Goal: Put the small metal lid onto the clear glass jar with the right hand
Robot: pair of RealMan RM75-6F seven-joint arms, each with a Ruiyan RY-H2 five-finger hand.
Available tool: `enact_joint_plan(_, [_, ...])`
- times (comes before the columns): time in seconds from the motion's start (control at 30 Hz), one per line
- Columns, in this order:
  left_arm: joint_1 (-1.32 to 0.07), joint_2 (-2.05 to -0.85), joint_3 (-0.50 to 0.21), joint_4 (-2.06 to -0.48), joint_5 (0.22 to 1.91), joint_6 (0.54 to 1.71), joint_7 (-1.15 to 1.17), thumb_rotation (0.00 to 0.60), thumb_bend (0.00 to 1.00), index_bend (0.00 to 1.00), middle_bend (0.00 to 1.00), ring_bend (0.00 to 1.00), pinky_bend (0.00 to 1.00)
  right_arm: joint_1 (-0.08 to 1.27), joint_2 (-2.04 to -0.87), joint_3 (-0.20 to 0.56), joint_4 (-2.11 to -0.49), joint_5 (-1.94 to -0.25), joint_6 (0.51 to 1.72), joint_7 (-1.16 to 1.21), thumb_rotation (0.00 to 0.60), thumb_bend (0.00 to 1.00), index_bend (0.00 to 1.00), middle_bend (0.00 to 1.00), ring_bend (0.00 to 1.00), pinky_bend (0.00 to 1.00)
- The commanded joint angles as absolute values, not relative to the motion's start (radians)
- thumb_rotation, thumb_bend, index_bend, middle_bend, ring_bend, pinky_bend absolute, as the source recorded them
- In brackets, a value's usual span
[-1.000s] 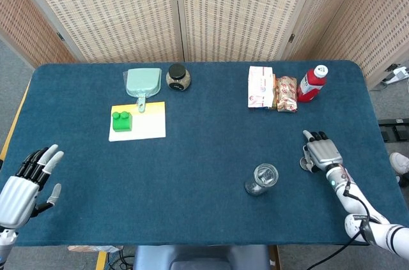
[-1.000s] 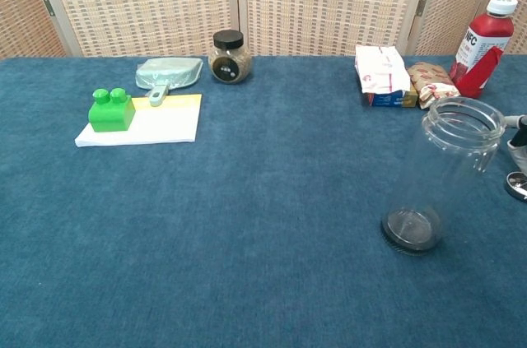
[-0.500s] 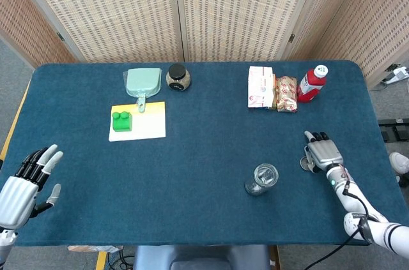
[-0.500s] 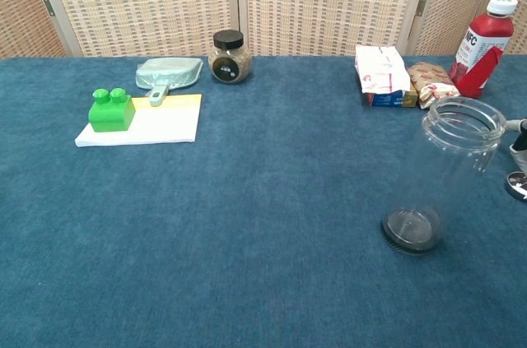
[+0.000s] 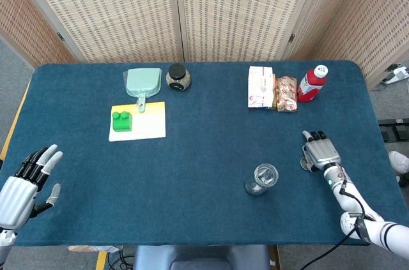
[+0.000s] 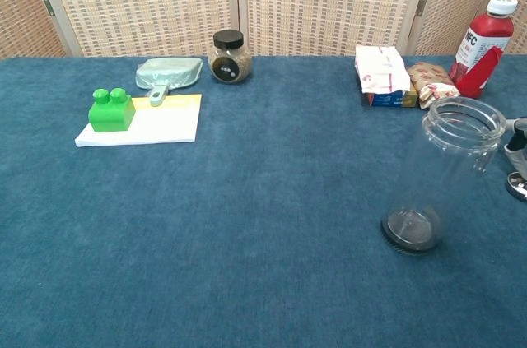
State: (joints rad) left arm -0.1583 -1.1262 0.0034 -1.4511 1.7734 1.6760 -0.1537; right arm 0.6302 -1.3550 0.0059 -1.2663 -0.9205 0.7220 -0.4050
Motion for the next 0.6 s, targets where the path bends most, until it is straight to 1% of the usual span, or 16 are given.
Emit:
enact_joint_plan(0.03, [-0.159, -1.126, 0.003, -1.452, 1.771, 1.675, -0.154, 0.600, 0.49, 0.00, 0.00, 0.00, 0.10, 0.631, -1.355, 0.006, -1.268, -0.918, 0.726, -0.408, 0.600, 0.37, 0.64, 0.04, 0.00, 0.00])
enact_joint_plan(0.23, [-0.159, -1.127, 0.002, -1.453, 1.767, 1.671, -0.146, 0.600, 0.49, 0.00, 0.00, 0.00, 0.10, 0.628, -1.340, 0.006, -1.290, -0.918, 0.737, -0.409, 0.600, 0.41, 0.64, 0.04, 0.00, 0.00])
enact_joint_plan(0.6, [-0.159, -1.128, 0.001, -1.454, 1.767, 1.671, -0.143, 0.600, 0.49, 0.00, 0.00, 0.00, 0.10, 0.626, -1.314, 0.002, -1.335, -0.923, 0.763, -0.425, 0.600, 0.41, 0.64, 0.04, 0.00, 0.00])
